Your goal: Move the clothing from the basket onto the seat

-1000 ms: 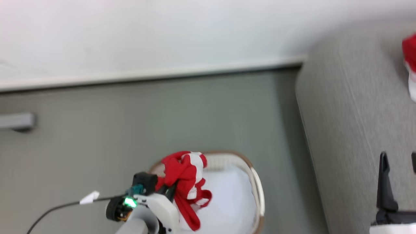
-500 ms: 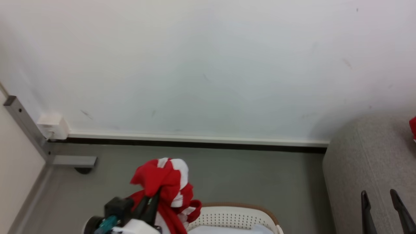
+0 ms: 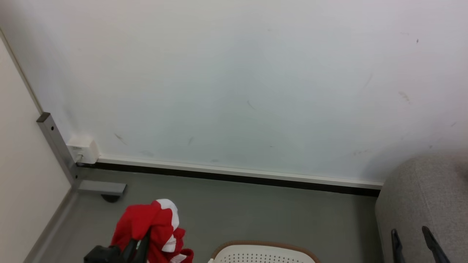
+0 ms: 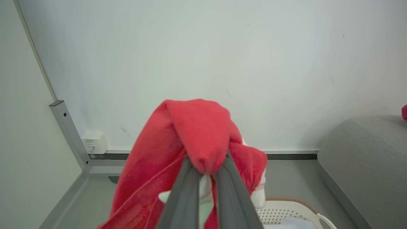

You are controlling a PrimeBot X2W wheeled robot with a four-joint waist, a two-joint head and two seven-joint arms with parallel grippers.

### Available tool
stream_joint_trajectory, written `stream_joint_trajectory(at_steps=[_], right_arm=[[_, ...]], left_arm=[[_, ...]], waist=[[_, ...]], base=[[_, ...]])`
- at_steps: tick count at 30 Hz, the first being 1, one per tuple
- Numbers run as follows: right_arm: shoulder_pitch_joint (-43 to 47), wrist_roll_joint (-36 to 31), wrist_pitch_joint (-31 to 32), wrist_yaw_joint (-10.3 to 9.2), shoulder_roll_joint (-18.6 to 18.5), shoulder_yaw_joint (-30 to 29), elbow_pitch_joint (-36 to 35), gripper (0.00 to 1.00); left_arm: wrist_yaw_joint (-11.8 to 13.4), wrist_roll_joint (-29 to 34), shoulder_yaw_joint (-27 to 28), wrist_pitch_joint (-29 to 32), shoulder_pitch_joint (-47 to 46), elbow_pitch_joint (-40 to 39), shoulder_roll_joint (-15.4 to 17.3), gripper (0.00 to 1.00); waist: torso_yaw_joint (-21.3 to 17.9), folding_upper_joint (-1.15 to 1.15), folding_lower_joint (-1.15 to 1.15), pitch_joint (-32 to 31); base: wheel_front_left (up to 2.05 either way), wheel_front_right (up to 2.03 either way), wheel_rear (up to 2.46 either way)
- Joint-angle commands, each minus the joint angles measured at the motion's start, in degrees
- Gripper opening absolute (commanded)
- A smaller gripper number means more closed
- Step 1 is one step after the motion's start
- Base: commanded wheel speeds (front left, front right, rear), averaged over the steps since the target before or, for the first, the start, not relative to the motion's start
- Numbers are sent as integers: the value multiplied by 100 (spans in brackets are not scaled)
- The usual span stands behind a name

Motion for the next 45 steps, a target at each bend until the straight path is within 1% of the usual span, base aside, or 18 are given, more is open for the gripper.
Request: stream_joint_trajectory(at_steps=[1, 8, 10, 13, 19, 24, 28, 32, 35, 39, 41, 45], right_arm=[[66, -2, 6, -15, -11, 34, 12, 100], [-9, 195, 6, -15, -60, 377, 8, 100], [-110, 291, 6, -14, -165, 609, -80, 100], [-286, 416, 6, -14, -390, 1140, -242, 100], [-853, 747, 6, -15, -868, 2482, -548, 100], [-1445, 935, 6, -15, -1259, 3574, -482, 100], [-1837, 1073, 6, -15, -1462, 4037, -340, 100], [-2167, 1125, 7, -15, -1656, 4489, -165, 100], [-2354, 1012, 130, -15, -1774, 4797, 59, 100], [-2489, 941, 337, -15, -1817, 4975, 376, 100], [-2512, 894, 383, -15, -1784, 4939, 503, 0], [-2407, 964, 352, -15, -1691, 4773, 671, 0]], left_arm=[[25, -38, 24, 5, 80, -60, 54, 0], [79, -23, -29, 116, 124, -490, 83, 0], [49, -25, -79, 167, 80, -654, 73, 0], [-9, -2, -183, 255, -37, -904, 57, 0], [-243, 35, -587, 523, -350, -1233, -101, 0], [-490, 87, -1033, 654, -676, -1216, -350, 0], [-710, 156, -1454, 720, -900, -1172, -597, 0], [-915, 177, -1859, 795, -1037, -1095, -773, 0], [-1041, 108, -2110, 808, -1097, -1056, -848, 0], [-1137, -56, -2327, 877, -1109, -1082, -880, 0], [-1162, -133, -2383, 916, -1108, -1108, -843, 0], [-1186, -231, -2424, 959, -1105, -1108, -748, 0]], waist=[[9, 0, 0, 9], [34, 0, 0, 71], [33, 0, 0, 96], [31, 0, 0, 124], [52, 0, 0, 168], [100, 0, 0, 178], [152, 0, 0, 169], [159, 0, 0, 170], [143, 0, 0, 170], [129, 0, 0, 156], [123, 0, 0, 148], [96, 0, 0, 126]], base=[[0, 0, 0], [0, 0, 0], [0, 0, 0], [0, 0, 0], [0, 0, 0], [0, 0, 0], [0, 0, 0], [0, 0, 0], [0, 0, 0], [0, 0, 0], [0, 0, 0], [0, 0, 0]])
